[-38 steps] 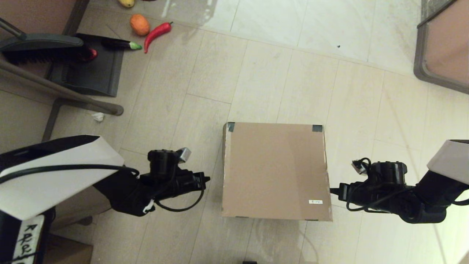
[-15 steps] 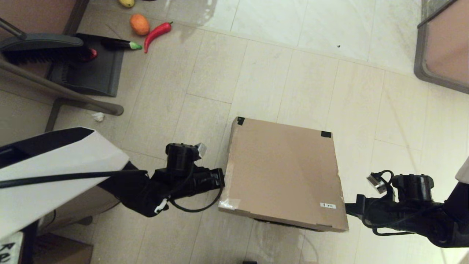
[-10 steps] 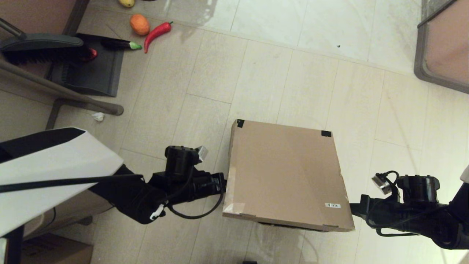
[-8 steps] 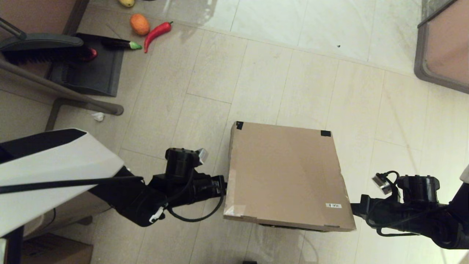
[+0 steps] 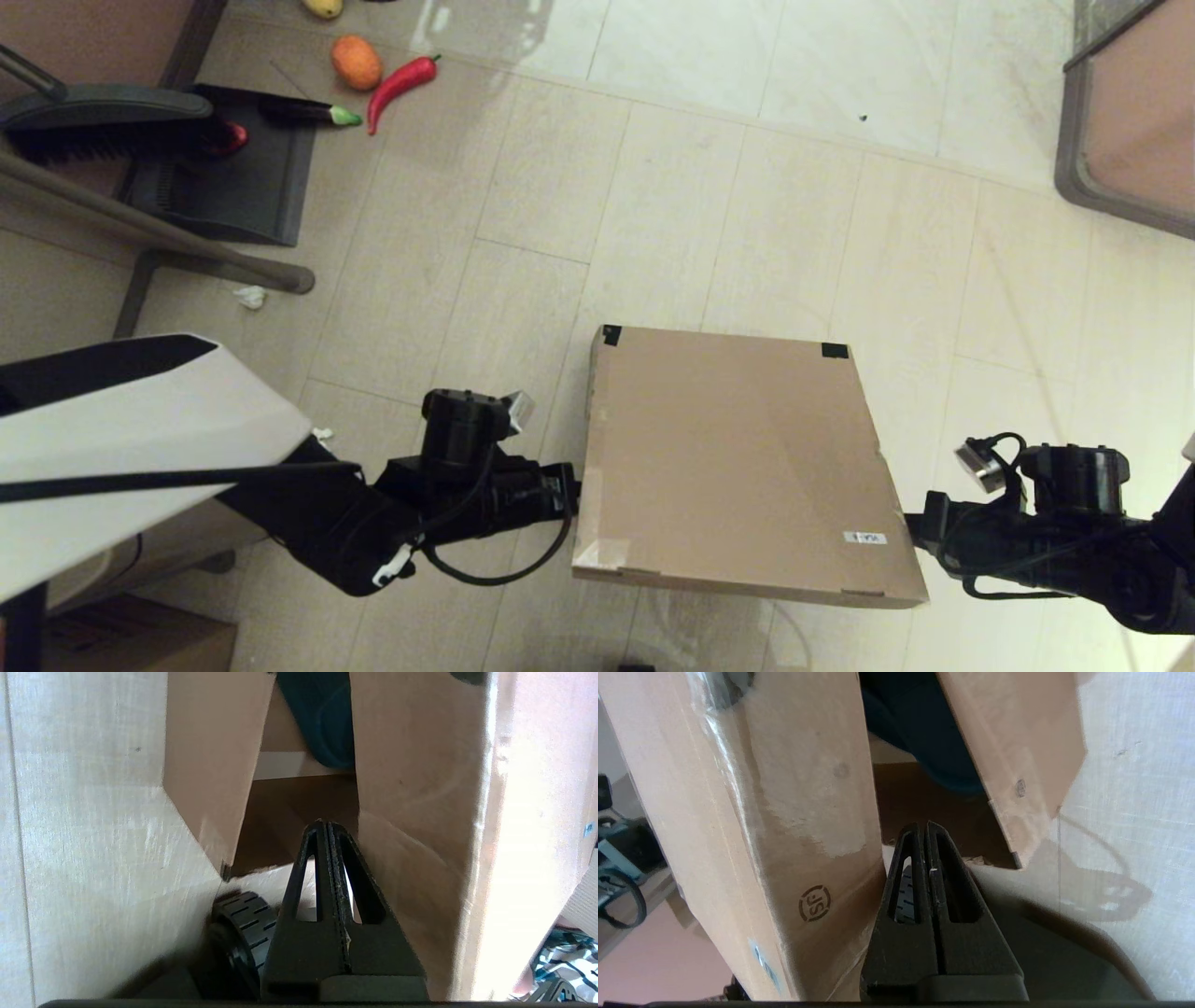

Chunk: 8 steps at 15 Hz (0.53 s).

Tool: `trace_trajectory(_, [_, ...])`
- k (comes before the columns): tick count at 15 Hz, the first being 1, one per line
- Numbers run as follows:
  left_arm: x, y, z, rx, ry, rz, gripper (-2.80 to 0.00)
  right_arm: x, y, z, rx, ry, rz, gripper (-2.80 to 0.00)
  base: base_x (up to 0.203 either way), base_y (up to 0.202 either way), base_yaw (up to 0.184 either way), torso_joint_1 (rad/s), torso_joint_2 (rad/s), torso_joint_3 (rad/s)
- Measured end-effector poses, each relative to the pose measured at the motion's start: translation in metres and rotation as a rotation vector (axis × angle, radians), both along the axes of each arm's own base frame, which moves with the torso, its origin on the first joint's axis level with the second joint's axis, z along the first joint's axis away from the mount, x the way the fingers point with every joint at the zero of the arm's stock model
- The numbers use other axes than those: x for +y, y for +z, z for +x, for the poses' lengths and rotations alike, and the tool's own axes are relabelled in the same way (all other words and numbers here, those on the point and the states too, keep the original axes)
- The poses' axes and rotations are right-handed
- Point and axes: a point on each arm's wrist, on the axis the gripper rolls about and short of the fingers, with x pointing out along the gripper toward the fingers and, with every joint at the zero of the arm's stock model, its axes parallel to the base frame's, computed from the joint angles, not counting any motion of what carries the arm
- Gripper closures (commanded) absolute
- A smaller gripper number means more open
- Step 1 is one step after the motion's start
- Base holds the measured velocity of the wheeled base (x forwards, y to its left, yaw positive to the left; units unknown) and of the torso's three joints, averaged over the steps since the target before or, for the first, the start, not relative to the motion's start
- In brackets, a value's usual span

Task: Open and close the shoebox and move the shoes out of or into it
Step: Open the shoe box

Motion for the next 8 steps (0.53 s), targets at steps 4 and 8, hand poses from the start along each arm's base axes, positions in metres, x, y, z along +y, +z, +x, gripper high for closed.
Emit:
trace_trajectory(4, [0.003,0.013,-0.005,-0.022,0.003,-0.010,0.00,0.001,0.022,-0.005,0.010,-0.001,0.118,0.00,0.000,0.000,0.000,0.000,0.00,0.000])
trace_trajectory(8, [0.007,0.021,-0.010,-0.034,0.006,-0.016,0.00,0.004,0.038,-0.014,0.037,0.046,0.234,0.00,0.000,0.000,0.000,0.000,0.00,0.000])
